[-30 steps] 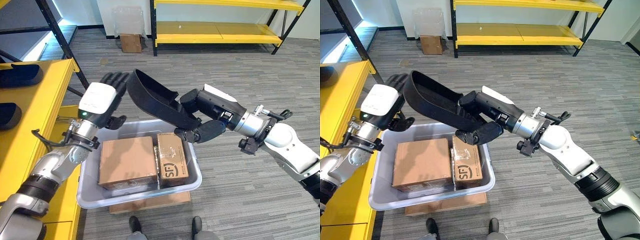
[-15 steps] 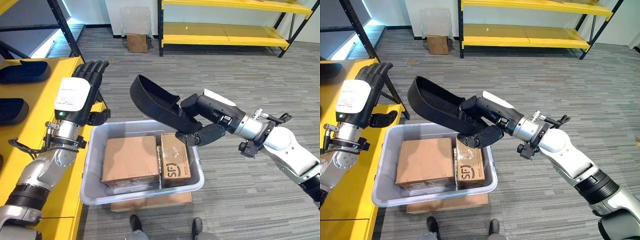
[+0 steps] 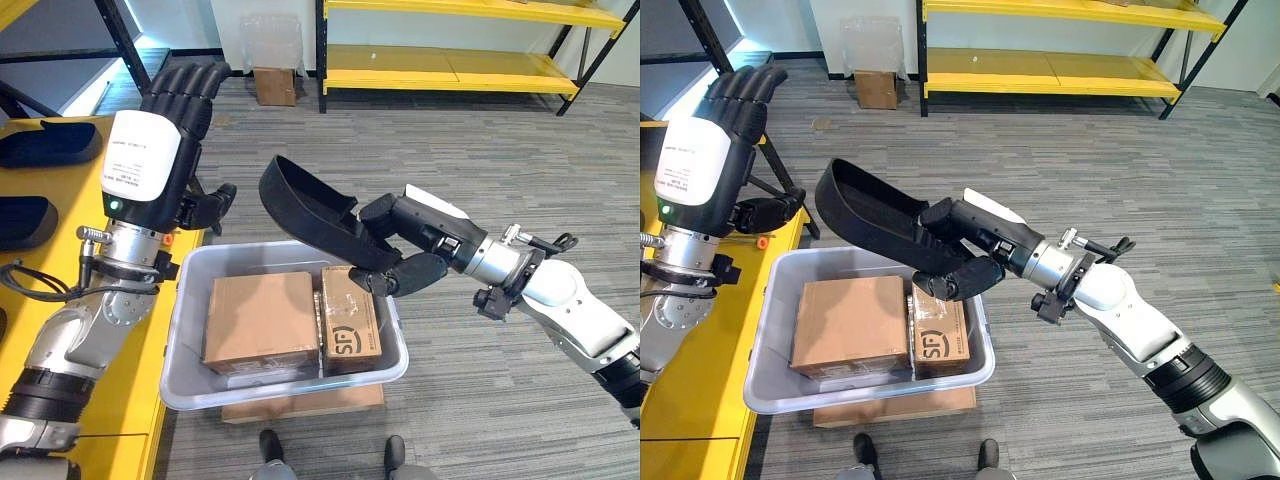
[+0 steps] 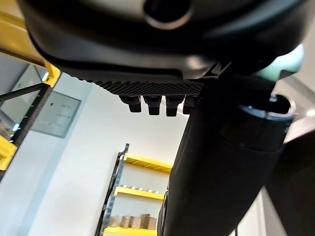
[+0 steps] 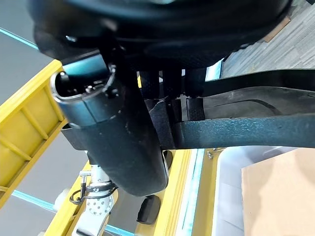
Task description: Move parts from the plastic box to the shelf.
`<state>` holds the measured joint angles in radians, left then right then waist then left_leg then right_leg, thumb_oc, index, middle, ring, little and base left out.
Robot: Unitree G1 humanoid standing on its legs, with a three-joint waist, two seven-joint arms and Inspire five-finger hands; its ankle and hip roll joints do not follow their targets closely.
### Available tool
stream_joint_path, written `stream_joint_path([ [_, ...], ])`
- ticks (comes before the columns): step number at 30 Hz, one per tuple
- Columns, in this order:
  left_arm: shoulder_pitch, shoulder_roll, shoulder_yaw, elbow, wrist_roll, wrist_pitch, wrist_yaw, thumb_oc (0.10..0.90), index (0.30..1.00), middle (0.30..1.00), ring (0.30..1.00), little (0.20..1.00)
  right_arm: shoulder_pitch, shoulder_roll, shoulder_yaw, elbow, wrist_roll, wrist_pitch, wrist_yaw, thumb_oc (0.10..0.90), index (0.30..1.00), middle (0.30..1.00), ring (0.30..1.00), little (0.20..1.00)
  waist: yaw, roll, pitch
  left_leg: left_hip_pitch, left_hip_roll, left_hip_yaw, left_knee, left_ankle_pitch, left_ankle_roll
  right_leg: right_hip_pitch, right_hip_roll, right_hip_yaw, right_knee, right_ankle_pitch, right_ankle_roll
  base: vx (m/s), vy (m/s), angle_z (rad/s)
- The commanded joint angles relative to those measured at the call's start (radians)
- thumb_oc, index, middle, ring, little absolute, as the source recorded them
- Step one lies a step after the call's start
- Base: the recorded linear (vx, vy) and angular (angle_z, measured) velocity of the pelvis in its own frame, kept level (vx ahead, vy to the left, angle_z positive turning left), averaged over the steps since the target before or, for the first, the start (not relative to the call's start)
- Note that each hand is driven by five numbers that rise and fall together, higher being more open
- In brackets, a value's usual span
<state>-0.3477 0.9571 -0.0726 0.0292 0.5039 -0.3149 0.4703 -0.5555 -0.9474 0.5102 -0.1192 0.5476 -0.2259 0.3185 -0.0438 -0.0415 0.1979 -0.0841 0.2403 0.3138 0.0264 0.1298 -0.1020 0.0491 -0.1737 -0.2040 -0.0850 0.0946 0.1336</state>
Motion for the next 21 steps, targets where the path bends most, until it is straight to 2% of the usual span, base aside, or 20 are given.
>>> stream_joint_path([
  [1,-0.084,0.046,0.046,-0.029,-0.07,-0.048,0.049,0.9,1.0,1.0,1.0,1.0,-0.033,0.039,-0.151,-0.072,0.018,-0.125,-0.052,0.4,0.3,0.3,0.3,0.3,0.011,-0.012,-0.125,-0.033,0.11,-0.044,0.056,0.004,-0.098,0.122,-0.066,-0.01,0.032,-0.129,0.054,0.0,0.0,0.0],
  [11,-0.064,0.046,0.015,-0.116,-0.085,-0.083,-0.02,0.9,1.0,1.0,1.0,1.0,-0.012,0.042,-0.168,-0.077,0.007,-0.127,-0.049,0.4,0.3,0.3,0.3,0.3,0.012,-0.016,-0.125,-0.035,0.111,-0.047,0.06,0.0,-0.096,0.126,-0.066,-0.007,0.03,-0.129,0.052,0.0,0.0,0.0],
  [16,-0.056,0.115,-0.052,-0.153,-0.066,-0.113,-0.082,0.9,1.0,1.0,1.0,1.0,0.004,0.031,-0.186,-0.083,0.013,-0.13,-0.045,0.4,0.3,0.3,0.3,0.3,0.013,-0.017,-0.122,-0.037,0.111,-0.049,0.065,0.0,-0.095,0.125,-0.065,-0.008,0.031,-0.128,0.052,0.0,0.0,0.0],
  [21,-0.017,0.169,-0.066,-0.159,-0.073,-0.132,-0.121,0.9,1.0,1.0,1.0,1.0,0.018,0.021,-0.197,-0.083,0.014,-0.136,-0.044,0.4,0.3,0.3,0.3,0.3,0.016,-0.017,-0.117,-0.038,0.111,-0.051,0.067,-0.001,-0.095,0.123,-0.067,-0.005,0.031,-0.125,0.055,0.0,0.0,0.0],
])
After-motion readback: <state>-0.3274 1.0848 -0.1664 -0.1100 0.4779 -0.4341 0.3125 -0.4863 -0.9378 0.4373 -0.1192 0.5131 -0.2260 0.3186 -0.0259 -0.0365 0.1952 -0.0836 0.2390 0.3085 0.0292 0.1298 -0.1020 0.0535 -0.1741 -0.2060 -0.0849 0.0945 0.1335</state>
